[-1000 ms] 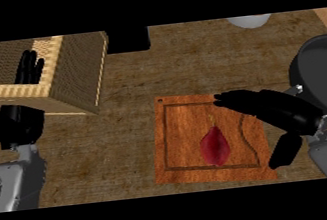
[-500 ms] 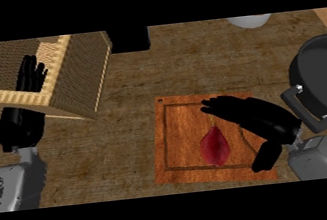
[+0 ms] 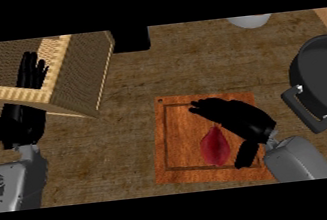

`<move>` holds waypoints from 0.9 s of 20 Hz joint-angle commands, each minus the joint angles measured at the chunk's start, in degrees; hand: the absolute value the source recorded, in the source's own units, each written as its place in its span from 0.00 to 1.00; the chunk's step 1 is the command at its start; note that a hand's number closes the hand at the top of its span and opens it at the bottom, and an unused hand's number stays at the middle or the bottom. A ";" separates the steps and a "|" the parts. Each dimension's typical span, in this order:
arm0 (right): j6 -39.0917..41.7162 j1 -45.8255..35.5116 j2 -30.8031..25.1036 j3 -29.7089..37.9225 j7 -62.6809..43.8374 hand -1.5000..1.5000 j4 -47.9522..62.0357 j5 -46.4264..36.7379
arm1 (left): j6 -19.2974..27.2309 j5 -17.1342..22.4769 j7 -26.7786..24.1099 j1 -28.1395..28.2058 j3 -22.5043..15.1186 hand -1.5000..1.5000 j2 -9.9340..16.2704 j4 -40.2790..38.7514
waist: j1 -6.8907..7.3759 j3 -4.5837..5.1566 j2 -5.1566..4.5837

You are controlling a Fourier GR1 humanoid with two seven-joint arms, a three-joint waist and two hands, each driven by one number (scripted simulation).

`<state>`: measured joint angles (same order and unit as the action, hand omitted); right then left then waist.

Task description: Pick the pear from the cutting board and place it in the pot

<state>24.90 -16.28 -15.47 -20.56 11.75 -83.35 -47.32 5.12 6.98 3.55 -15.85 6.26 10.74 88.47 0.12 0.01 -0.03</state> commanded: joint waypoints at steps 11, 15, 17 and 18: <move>-6.59 -1.61 4.53 -4.65 13.14 1.00 13.22 -8.53 | -2.38 0.38 -1.24 0.65 1.53 0.50 0.64 -0.13 | 0.43 -0.04 -0.14; -10.29 -2.05 7.43 -3.50 14.77 1.00 11.81 -9.20 | -1.70 1.10 0.53 1.49 1.89 0.50 -0.19 1.40 | 0.20 -0.03 0.00; -11.90 3.62 7.19 -6.34 14.31 1.00 8.37 -11.46 | 1.54 -1.57 3.19 -2.73 0.15 0.50 -1.18 1.24 | -0.17 -0.03 0.06; -11.59 -1.27 7.79 -3.29 15.03 1.00 12.90 -11.02 | -4.38 2.35 -1.50 2.13 4.57 0.50 2.58 0.07 | 0.19 -0.01 0.00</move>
<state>16.40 -16.72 -9.46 -24.23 24.71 -74.71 -56.91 3.77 7.24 3.68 -16.00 8.17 10.97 88.24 0.00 0.40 0.37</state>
